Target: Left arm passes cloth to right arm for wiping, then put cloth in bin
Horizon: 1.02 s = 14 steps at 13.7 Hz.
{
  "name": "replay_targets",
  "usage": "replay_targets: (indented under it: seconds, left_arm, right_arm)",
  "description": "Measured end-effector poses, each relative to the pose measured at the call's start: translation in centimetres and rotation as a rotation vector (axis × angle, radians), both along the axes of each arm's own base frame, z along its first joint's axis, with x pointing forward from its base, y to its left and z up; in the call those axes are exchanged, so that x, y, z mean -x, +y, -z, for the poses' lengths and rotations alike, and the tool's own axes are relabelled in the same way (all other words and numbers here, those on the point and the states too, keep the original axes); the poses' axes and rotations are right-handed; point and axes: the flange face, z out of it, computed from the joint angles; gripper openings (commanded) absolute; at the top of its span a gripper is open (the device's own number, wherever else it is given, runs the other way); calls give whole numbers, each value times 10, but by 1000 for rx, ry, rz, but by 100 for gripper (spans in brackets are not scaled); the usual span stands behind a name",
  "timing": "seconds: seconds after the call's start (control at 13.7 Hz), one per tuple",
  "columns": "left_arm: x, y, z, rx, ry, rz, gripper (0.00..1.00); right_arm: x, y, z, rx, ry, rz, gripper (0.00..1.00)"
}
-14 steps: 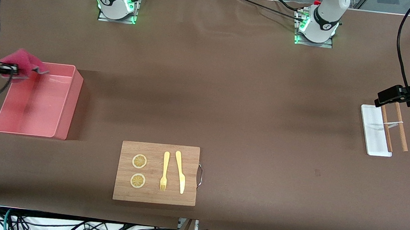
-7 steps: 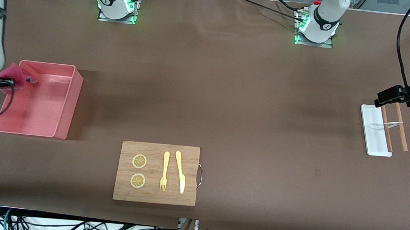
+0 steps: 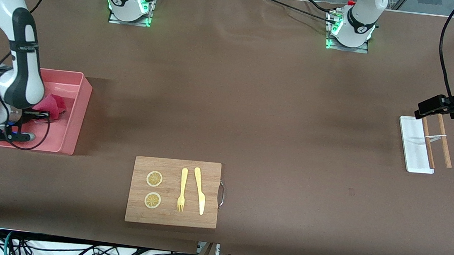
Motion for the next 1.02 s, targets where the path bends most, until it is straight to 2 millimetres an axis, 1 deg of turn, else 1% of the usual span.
replay_targets:
  seconds: [0.07,0.15,0.22,0.29,0.37,0.44,0.51,0.66,0.73,0.8,0.88,1.02]
  left_arm:
    - [0,0,0,0,0,0,100]
    - [0,0,0,0,0,0,100]
    - [0,0,0,0,0,0,100]
    - [0,0,0,0,0,0,100]
    - [0,0,0,0,0,0,100]
    - [0,0,0,0,0,0,100]
    - [0,0,0,0,0,0,100]
    - [0,0,0,0,0,0,100]
    - [0,0,0,0,-1,0,100]
    - [0,0,0,0,-1,0,100]
    - [0,0,0,0,-1,0,100]
    - [0,0,0,0,0,0,100]
  right_arm:
    - [-2,3,6,-3,-14,-1,100]
    - [-4,7,6,-19,-33,12,100]
    - [-8,9,-1,-41,-57,31,100]
    - [-12,10,-17,-55,-88,43,100]
    - [-15,11,-42,-66,-112,48,100]
    - [-14,12,-75,-79,-124,51,100]
    - [-9,13,-115,-95,-137,52,100]
    - [8,22,-192,-132,-166,43,100]
    - [17,31,-224,-148,-187,28,100]
    - [25,40,-249,-153,-203,8,100]
    - [32,46,-268,-148,-214,-11,100]
    - [45,49,-304,-136,-259,-28,100]
